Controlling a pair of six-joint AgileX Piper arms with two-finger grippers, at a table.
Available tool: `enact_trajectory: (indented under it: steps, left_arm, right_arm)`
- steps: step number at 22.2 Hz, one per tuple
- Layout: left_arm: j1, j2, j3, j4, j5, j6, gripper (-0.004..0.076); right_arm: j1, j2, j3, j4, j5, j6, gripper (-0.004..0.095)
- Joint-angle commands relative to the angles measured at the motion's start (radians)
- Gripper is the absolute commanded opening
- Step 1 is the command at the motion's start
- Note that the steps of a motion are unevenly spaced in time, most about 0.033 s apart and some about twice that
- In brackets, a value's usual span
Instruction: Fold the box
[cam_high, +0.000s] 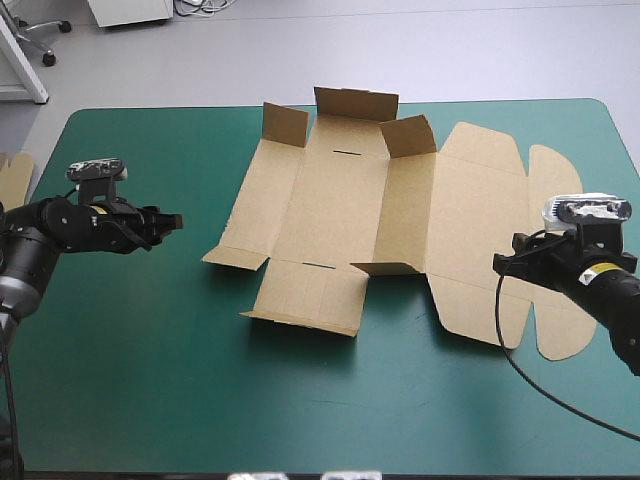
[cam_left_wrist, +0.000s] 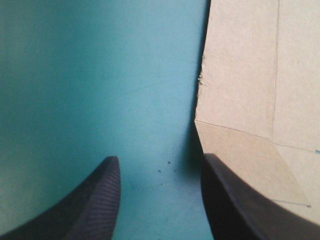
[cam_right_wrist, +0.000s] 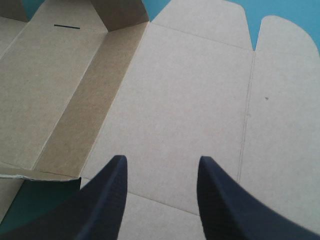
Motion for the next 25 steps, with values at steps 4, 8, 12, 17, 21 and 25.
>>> enact_trajectory:
  steps: [4, 8, 12, 17, 21, 25]
  left_arm:
    - [0.197, 0.101, -0.043, -0.403, 0.024, 0.253, 0.0369]
    - [0.271, 0.176, -0.043, -0.697, 0.09, 0.438, 0.0369]
    - [0.268, 0.268, -0.043, -0.866, 0.176, 0.541, 0.0369]
    - [0.252, 0.39, -0.043, -0.937, 0.193, 0.591, 0.0369]
    - [0.179, 0.418, -0.043, -0.958, 0.112, 0.611, 0.0369]
    - [0.088, 0.448, -0.043, -0.962, -0.004, 0.607, 0.0368]
  right_arm:
    - [0.004, -0.007, -0.065, -0.034, -0.05, -0.01, 0.0423]
    - [0.004, -0.007, -0.065, -0.034, -0.047, -0.002, 0.0423]
    - [0.004, -0.007, -0.066, -0.031, -0.028, 0.0, 0.0503]
    - [0.004, -0.007, -0.074, -0.037, -0.028, 0.002, 0.055]
    - [0.004, -0.007, -0.074, -0.035, -0.029, 0.022, 0.055]
    - [0.004, -0.007, -0.074, -0.035, -0.029, 0.031, 0.055]
